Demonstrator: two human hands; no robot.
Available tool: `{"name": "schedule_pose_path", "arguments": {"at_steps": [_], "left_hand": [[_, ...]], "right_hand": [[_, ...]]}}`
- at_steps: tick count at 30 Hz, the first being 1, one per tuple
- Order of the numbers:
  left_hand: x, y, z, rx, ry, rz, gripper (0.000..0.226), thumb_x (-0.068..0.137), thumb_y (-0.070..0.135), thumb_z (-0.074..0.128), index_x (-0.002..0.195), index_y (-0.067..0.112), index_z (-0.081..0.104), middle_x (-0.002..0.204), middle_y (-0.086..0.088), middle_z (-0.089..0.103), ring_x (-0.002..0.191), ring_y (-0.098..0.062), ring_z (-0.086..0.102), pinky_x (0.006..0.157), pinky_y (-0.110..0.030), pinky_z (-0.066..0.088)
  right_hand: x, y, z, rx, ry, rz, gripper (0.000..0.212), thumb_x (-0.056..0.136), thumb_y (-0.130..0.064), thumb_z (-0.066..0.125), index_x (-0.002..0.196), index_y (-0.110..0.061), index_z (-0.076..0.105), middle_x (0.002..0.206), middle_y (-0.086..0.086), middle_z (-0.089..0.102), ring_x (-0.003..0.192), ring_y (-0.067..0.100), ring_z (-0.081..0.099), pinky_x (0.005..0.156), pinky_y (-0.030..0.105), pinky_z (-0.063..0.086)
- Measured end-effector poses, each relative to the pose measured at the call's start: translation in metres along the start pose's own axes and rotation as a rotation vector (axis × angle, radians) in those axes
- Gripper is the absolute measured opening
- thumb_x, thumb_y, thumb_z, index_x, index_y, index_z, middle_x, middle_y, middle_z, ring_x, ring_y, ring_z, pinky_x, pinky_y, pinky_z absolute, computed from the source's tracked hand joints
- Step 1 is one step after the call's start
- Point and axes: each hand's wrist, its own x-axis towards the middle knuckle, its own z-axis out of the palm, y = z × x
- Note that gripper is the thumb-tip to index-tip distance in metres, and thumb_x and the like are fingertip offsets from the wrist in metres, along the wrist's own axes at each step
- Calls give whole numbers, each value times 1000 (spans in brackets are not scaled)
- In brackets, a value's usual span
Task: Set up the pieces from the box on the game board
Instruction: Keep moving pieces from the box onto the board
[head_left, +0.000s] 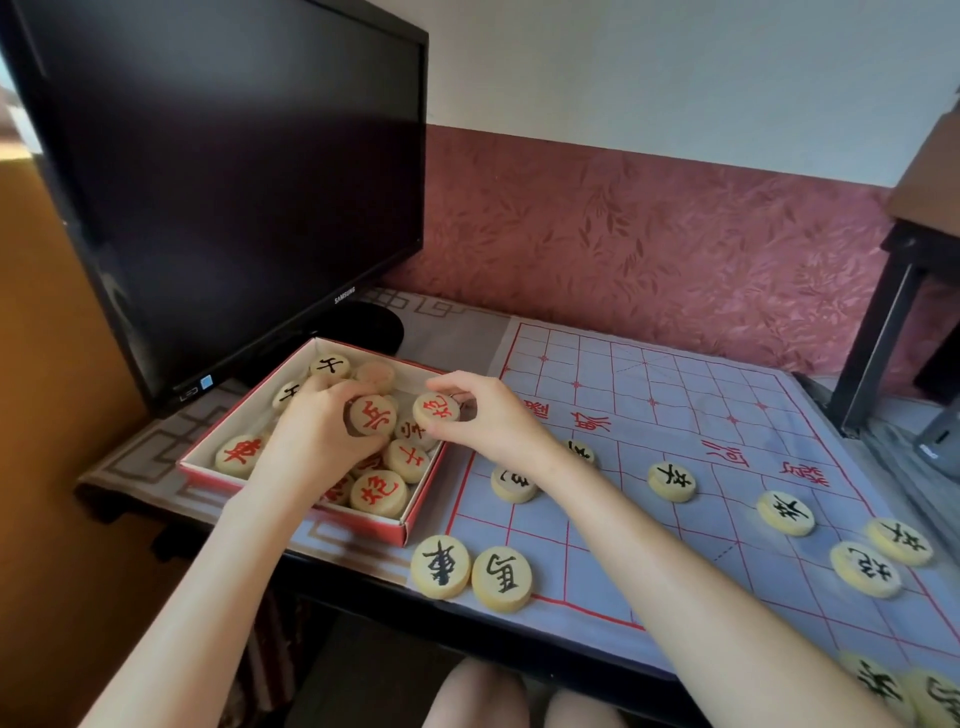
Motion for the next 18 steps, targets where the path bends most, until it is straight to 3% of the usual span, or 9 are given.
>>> {"name": "schedule_pose_path", "arguments": {"at_steps": [3, 7, 11, 16, 18], "left_hand": [[-2, 9, 0, -56, 51, 20, 55, 71, 33, 75, 122, 23, 57, 120, -2, 51, 98, -15, 51, 78, -27, 45], [-9, 28, 1, -143, 62, 94, 51, 73, 32, 74, 120, 20, 58, 109, 5, 53, 93, -11, 53, 70, -12, 36], [-15, 52, 12, -179, 2, 163, 47, 73, 34, 74, 115, 21, 61, 102, 7, 55, 91, -7, 51, 69, -9, 33], [-14, 82, 40, -215, -94, 234, 48, 70, 32, 76, 114, 20, 62, 105, 3, 58, 91, -13, 57, 77, -18, 44], [-11, 94, 48, -213, -121, 263, 48, 70, 31, 76, 114, 20, 62, 99, 4, 56, 81, -3, 53, 71, -4, 39]], "right_hand": [[-10, -1, -12, 6, 3, -11, 49, 81, -23, 71, 127, -20, 56, 124, -6, 60, 108, 5, 54, 84, 12, 40], [-27, 5, -30, 0, 6, -4, 48, 80, -21, 71, 126, -21, 56, 123, -6, 60, 110, 3, 53, 90, 11, 37], [-44, 20, -49, -30, 33, 28, 48, 79, -19, 72, 125, -22, 57, 121, -6, 62, 112, 4, 53, 95, 15, 37], [-64, 35, -81, -59, 93, 80, 50, 79, -20, 73, 126, -20, 56, 119, -7, 61, 105, 1, 52, 83, 0, 35], [-71, 42, -92, -55, 114, 100, 49, 79, -20, 73, 126, -20, 56, 116, -9, 60, 103, -1, 52, 79, -5, 34]]}}
